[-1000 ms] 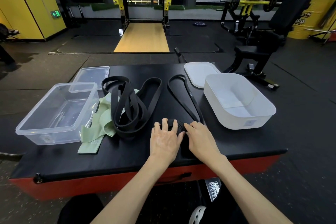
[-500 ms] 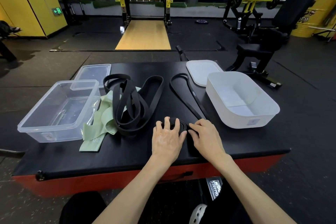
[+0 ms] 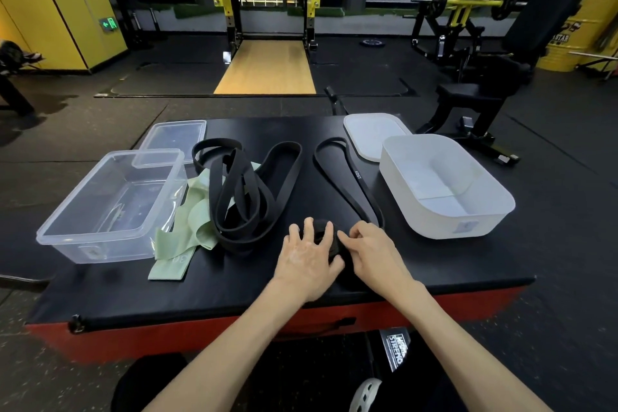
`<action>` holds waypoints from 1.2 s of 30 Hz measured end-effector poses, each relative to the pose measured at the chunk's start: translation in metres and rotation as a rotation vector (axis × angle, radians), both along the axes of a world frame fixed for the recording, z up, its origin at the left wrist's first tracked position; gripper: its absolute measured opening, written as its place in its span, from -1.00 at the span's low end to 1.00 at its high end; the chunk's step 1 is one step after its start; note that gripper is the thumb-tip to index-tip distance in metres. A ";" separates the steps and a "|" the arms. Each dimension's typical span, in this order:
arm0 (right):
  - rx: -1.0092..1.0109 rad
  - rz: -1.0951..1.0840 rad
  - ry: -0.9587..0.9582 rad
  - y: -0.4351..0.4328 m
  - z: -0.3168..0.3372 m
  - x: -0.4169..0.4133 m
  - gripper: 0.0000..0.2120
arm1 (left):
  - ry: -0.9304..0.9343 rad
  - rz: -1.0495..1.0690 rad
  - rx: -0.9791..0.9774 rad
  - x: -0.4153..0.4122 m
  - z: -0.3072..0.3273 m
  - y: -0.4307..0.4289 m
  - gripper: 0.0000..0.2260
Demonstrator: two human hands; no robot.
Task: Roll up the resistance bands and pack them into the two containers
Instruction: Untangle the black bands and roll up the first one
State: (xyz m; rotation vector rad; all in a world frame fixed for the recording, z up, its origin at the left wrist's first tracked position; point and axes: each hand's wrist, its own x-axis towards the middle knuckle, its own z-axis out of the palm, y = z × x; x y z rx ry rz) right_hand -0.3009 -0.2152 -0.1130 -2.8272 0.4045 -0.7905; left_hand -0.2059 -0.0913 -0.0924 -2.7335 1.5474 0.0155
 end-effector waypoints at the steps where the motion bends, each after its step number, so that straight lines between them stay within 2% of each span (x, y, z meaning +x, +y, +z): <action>1: -0.013 0.010 0.003 -0.001 0.001 0.000 -0.66 | -0.005 -0.048 0.039 0.007 0.002 0.003 -0.43; 7: -0.045 0.016 0.016 0.000 0.002 0.000 -0.61 | 0.059 -0.328 0.223 0.047 0.011 0.005 -0.47; 13: -0.035 0.009 0.026 -0.001 0.002 0.000 -0.62 | -0.037 -0.529 0.253 0.064 0.020 0.001 -0.45; 19: 0.036 -0.014 0.004 -0.003 0.000 -0.007 -0.71 | -0.137 -0.450 0.082 0.050 0.007 0.009 -0.45; 24: -0.017 -0.141 0.009 -0.002 -0.002 -0.009 -0.80 | -0.155 -0.342 0.033 0.033 0.005 0.011 -0.46; 28: -0.101 -0.178 0.036 0.000 -0.002 -0.006 -0.74 | -0.302 -0.311 -0.045 0.027 -0.003 0.008 -0.50; 29: -0.124 -0.177 0.049 0.003 -0.001 -0.006 -0.74 | -0.319 -0.321 -0.037 0.025 -0.006 0.008 -0.48; 31: -0.161 -0.163 0.083 0.007 0.001 -0.005 -0.76 | -0.214 -0.325 0.034 0.024 -0.014 0.008 -0.26; 32: -0.169 -0.161 0.097 0.008 0.002 -0.005 -0.78 | -0.195 -0.317 0.060 0.023 -0.015 0.008 -0.30; 34: -0.171 -0.166 0.108 0.009 0.004 -0.003 -0.81 | -0.277 -0.341 0.080 0.019 -0.012 0.008 -0.56; 36: -0.167 -0.165 0.116 0.008 0.005 -0.002 -0.81 | -0.284 -0.354 0.078 0.016 -0.011 0.009 -0.57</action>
